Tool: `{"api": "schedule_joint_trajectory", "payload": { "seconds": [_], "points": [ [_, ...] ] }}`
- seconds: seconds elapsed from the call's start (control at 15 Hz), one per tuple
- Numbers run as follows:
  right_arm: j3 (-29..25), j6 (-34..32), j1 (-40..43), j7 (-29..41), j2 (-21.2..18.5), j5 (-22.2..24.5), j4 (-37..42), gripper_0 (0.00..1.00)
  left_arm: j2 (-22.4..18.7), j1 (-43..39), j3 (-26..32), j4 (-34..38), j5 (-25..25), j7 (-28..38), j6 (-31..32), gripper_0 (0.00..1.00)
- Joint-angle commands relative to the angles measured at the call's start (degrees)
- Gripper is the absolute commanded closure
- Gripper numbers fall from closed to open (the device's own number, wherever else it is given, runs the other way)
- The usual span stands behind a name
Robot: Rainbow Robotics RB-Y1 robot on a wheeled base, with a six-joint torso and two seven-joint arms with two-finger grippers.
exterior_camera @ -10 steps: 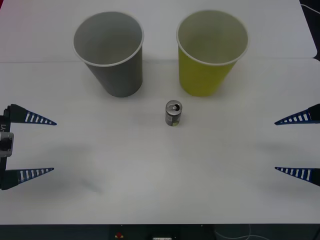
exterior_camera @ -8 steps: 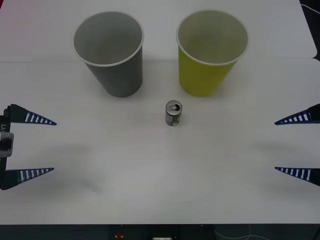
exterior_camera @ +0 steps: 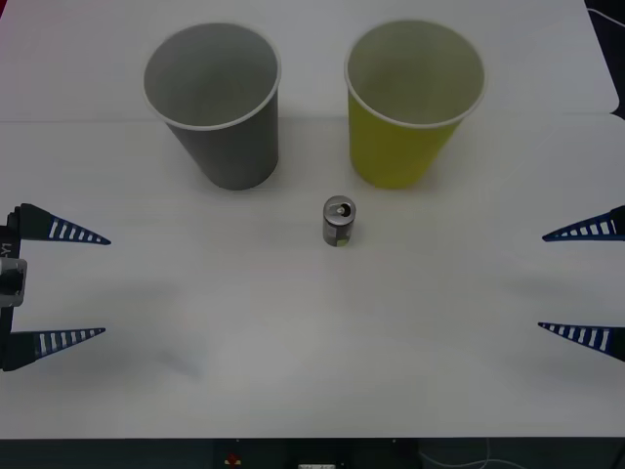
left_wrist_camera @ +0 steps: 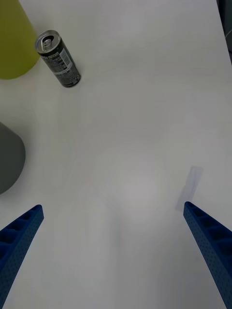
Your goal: Put the can into the green bin and the plastic bottle into the gray bin
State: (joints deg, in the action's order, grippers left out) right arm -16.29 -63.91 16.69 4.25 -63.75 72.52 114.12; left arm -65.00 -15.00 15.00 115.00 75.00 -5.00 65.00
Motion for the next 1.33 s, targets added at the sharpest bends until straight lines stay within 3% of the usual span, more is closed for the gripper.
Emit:
{"api": "schedule_joint_trajectory", "payload": {
  "seconds": [0.07,0.53,1.33],
  "points": [
    [2.0,0.8,-0.3,-0.8,1.8,-1.9,-1.5,0.0,0.0,0.0,0.0,0.0,0.0,0.0,0.0,0.0],
    [10.1,9.9,-1.4,-4.2,3.6,-4.1,-3.0,0.0,0.0,0.0,0.0,0.0,0.0,0.0,0.0,0.0],
    [22.0,9.9,-16.0,-9.4,19.7,-4.1,-18.8,0.0,0.0,0.0,0.0,0.0,0.0,0.0,0.0,0.0]
  ]
}}
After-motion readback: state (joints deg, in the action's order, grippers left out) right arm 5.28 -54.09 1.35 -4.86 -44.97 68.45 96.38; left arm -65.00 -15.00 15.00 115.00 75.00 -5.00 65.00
